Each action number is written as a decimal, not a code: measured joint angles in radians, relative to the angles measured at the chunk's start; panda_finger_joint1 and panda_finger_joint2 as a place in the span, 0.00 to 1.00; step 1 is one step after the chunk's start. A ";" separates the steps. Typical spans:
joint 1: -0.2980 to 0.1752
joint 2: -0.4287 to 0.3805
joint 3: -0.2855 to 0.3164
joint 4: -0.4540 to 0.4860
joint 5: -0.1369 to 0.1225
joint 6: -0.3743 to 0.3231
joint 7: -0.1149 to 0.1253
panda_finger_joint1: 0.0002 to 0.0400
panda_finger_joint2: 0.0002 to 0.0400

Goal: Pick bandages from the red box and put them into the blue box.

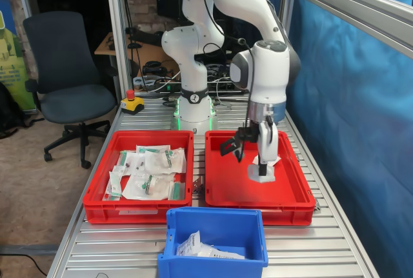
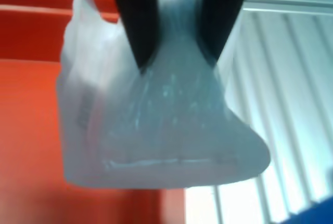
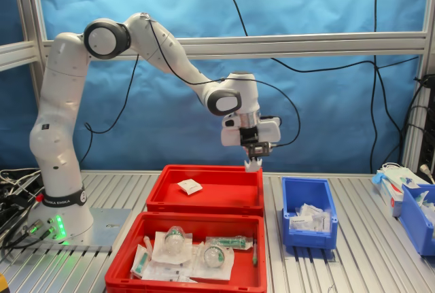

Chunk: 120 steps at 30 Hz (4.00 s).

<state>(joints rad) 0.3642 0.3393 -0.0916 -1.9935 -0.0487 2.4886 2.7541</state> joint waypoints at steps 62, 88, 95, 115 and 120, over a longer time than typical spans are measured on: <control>-0.257 0.308 -0.026 0.596 0.000 -0.245 0.000 0.11 0.11; -0.257 0.310 -0.065 0.609 0.000 -0.244 0.000 0.11 0.11; -0.258 0.310 -0.071 0.609 0.000 -0.243 0.000 0.11 0.11; -0.258 0.310 -0.075 0.609 0.000 -0.243 0.000 0.49 0.49; -0.258 0.310 -0.075 0.609 0.000 -0.243 0.000 0.62 0.62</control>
<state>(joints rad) 0.1066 0.6494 -0.1666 -1.3841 -0.0487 2.2451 2.7541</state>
